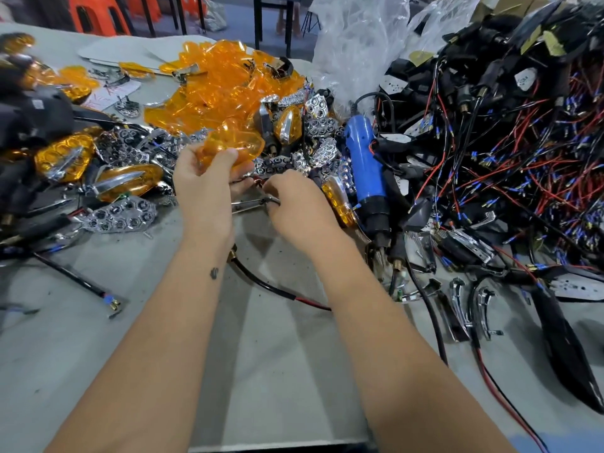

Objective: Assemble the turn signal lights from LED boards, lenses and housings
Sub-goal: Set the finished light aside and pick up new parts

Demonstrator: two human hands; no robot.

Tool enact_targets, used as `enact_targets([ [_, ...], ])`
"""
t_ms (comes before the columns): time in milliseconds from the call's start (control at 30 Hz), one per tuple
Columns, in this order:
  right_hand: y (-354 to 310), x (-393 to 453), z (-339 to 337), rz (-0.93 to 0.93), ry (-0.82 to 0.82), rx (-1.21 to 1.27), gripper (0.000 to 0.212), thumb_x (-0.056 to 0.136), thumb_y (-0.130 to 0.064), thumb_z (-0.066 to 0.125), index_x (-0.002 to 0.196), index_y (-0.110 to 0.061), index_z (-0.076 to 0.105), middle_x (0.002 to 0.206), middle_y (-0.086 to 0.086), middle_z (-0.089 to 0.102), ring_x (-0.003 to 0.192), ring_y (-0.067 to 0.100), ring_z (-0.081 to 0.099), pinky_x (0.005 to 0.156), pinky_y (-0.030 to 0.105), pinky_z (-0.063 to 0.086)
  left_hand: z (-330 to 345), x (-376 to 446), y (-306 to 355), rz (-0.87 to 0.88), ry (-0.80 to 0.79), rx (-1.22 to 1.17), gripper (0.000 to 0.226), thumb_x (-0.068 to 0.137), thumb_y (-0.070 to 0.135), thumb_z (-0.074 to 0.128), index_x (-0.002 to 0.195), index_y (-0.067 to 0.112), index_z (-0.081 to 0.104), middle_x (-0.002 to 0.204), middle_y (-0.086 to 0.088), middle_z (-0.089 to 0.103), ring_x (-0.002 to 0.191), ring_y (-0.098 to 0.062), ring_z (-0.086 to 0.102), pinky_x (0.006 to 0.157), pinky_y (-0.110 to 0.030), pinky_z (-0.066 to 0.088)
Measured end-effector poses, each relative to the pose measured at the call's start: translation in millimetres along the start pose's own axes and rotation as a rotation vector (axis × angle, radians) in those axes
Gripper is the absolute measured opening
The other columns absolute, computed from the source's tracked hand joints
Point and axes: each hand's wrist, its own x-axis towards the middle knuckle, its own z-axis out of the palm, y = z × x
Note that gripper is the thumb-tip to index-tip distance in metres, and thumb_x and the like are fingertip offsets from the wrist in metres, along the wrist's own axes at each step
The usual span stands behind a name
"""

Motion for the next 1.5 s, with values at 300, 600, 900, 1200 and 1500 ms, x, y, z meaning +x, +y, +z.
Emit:
enact_targets([
  [300, -4.0, 10.4, 13.4, 0.104, 0.08, -0.204, 0.014, 0.094, -0.011, 0.059, 0.108, -0.011, 0.058, 0.108, 0.01, 0.058, 0.102, 0.032, 0.06, 0.065, 0.036, 0.036, -0.5, -1.0, 0.7, -0.062, -0.044, 0.022, 0.012, 0.091, 0.01, 0.066, 0.086, 0.018, 0.059, 0.09, -0.001, 0.07, 0.084, -0.015, 0.071, 0.064, -0.025, 0.056],
  [600, 1.7, -4.6, 8.6, 0.173, 0.292, 0.406, 0.011, 0.087, -0.02, 0.064, 0.085, -0.02, 0.053, 0.079, -0.005, 0.058, 0.073, 0.015, 0.057, 0.062, 0.033, 0.045, 6.2, -7.2, -1.6, -0.084, -0.135, 0.023, 0.01, 0.093, 0.01, 0.065, 0.086, 0.016, 0.066, 0.079, 0.002, 0.071, 0.073, -0.011, 0.066, 0.073, -0.026, 0.056],
  [900, 5.0, -4.4, -7.4, 0.279, 0.5, 1.042, 0.022, 0.084, -0.001, 0.073, 0.079, -0.016, 0.057, 0.076, 0.002, 0.064, 0.073, 0.02, 0.071, 0.071, 0.035, 0.06, 8.2, -5.9, -0.2, -0.224, -0.042, -0.301, 0.016, 0.091, -0.006, 0.062, 0.101, 0.004, 0.056, 0.096, -0.014, 0.071, 0.087, -0.024, 0.072, 0.079, -0.03, 0.06],
  [1200, 8.9, -2.8, -14.7, 0.2, 0.495, 1.402, 0.023, 0.084, 0.007, 0.071, 0.085, -0.014, 0.06, 0.074, 0.0, 0.063, 0.066, 0.004, 0.059, 0.064, 0.016, 0.047, 8.9, -8.1, -13.0, -0.156, -0.176, 0.0, 0.027, 0.085, -0.005, 0.069, 0.096, 0.017, 0.058, 0.078, 0.006, 0.069, 0.071, -0.007, 0.063, 0.067, -0.02, 0.049],
  [1500, 13.0, -3.1, -13.0, 0.237, 0.449, 1.39, 0.009, 0.091, -0.001, 0.067, 0.089, -0.01, 0.067, 0.07, -0.001, 0.066, 0.064, 0.007, 0.062, 0.06, 0.019, 0.05, 9.4, -9.5, -11.2, -0.247, -0.324, -0.036, 0.028, 0.09, -0.002, 0.062, 0.107, 0.019, 0.068, 0.091, -0.003, 0.076, 0.082, -0.017, 0.073, 0.073, -0.03, 0.059],
])
